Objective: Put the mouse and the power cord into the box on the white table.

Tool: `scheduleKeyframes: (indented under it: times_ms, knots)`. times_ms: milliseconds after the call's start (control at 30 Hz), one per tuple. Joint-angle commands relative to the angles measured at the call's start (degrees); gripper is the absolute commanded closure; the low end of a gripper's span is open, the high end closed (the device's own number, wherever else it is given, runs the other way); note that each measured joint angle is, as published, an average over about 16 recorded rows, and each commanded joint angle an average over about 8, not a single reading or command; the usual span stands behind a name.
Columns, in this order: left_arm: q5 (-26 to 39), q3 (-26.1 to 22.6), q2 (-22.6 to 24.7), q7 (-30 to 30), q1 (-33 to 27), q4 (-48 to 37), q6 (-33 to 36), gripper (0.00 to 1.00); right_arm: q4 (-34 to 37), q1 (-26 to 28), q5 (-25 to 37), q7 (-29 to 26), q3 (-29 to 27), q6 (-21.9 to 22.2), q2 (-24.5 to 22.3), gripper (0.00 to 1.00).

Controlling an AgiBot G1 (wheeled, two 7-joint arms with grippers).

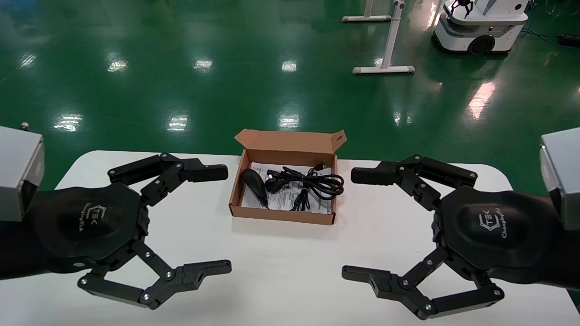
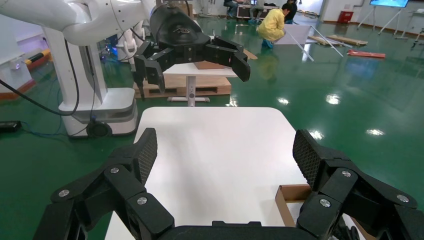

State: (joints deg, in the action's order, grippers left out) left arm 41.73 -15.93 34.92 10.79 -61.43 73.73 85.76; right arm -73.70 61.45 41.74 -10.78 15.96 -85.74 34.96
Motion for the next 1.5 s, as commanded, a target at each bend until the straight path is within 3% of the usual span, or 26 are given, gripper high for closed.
scheduleKeyframes:
  times_ms: [33, 1500]
  knots:
    - [0.04, -0.03, 0.04, -0.03, -0.03, -0.06, -0.02, 0.0, 0.05, 0.04, 0.04, 0.02, 0.02, 0.02, 0.02, 0.0]
    - [0.2, -0.14, 0.17, -0.15, -0.21, -0.3, -0.12, 0.0, 0.29, 0.21, 0.22, 0.15, 0.11, 0.11, 0.11, 0.0]
